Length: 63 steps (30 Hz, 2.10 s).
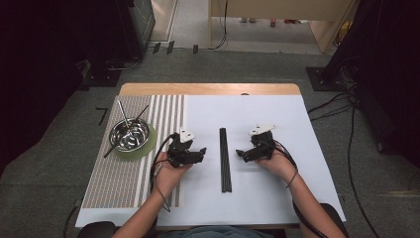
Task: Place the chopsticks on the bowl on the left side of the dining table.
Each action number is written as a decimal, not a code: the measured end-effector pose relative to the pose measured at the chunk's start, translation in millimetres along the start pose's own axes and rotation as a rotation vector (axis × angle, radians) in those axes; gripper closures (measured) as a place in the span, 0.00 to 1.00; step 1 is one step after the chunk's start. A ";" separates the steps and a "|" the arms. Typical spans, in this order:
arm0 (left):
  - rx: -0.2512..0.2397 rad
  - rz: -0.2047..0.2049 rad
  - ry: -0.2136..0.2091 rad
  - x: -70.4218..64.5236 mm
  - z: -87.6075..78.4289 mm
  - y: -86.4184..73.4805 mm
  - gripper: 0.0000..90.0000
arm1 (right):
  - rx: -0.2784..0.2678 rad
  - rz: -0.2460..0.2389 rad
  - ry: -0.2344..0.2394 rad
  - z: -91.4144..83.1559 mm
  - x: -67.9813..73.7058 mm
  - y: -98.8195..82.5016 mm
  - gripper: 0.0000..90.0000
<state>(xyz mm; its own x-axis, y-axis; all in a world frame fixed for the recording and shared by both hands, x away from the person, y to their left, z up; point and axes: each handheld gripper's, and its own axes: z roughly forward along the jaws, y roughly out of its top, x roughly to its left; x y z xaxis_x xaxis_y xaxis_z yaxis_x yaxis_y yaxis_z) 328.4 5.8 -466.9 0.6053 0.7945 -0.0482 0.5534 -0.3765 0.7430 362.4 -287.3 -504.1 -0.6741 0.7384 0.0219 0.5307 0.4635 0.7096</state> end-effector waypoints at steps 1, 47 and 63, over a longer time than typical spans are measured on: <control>0.000 0.003 0.001 -0.7 0.5 -0.2 0.36 | 0.000 0.000 0.000 0.0 0.0 0.0 0.00; -0.006 0.026 -0.071 -55.7 26.8 -17.0 0.35 | 0.003 -0.002 0.000 -0.2 -0.2 0.1 0.00; -0.009 0.028 -0.113 -56.7 26.5 -17.7 0.43 | 0.000 -0.002 0.001 0.1 -0.2 0.0 0.00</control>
<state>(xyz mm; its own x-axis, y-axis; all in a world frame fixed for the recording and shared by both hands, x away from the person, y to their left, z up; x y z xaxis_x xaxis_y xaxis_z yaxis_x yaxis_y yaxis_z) 299.4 -45.2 -495.0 0.6813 0.7248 -0.1025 0.5306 -0.3925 0.7513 362.5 -287.4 -504.1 -0.6756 0.7370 0.0209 0.5295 0.4653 0.7093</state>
